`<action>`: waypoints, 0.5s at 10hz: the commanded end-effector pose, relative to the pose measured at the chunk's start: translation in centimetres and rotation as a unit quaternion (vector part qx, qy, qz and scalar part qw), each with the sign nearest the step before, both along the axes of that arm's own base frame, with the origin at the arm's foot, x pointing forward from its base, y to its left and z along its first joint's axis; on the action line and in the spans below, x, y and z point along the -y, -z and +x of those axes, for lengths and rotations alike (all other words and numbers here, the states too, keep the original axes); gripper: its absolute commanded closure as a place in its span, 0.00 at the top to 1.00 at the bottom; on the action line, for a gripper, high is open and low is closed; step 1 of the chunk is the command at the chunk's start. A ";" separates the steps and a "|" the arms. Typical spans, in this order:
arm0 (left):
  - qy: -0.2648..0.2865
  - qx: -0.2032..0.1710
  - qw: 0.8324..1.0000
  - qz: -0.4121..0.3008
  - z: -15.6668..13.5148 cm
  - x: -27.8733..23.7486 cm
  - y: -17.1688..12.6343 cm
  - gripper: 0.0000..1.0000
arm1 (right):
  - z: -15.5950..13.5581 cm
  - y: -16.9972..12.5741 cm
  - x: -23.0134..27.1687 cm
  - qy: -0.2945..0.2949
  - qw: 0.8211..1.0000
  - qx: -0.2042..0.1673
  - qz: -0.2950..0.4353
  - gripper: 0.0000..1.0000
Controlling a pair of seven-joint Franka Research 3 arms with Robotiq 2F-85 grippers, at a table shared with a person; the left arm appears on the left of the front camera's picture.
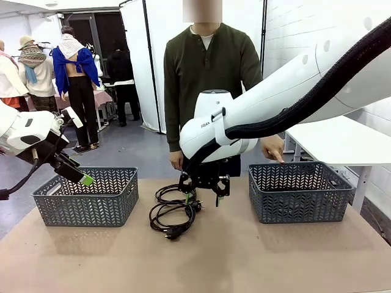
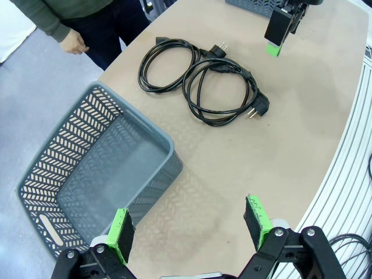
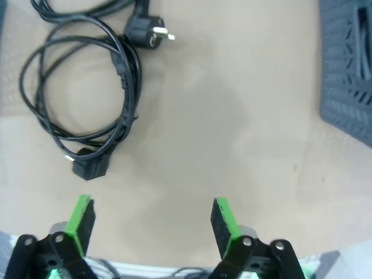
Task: Organize the cables according to human instructions.
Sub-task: Pick up a bundle of cables and place it in the basket indicated by the human.
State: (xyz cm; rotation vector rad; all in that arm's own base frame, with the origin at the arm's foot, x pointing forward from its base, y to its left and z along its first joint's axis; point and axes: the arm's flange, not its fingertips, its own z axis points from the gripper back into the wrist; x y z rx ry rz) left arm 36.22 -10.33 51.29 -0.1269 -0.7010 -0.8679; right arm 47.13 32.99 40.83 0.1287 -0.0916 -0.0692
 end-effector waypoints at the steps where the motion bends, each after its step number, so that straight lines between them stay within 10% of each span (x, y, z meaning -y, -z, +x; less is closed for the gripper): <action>1: -0.002 -0.001 1.000 -0.002 0.1 -0.2 0.0 1.00 | -0.1 -0.4 0.6 0.003 1.000 0.002 0.001 1.00; 5: -0.002 -0.001 1.000 -0.002 0.1 -0.2 0.0 1.00 | 0.2 -0.4 0.4 0.003 1.000 0.003 0.001 1.00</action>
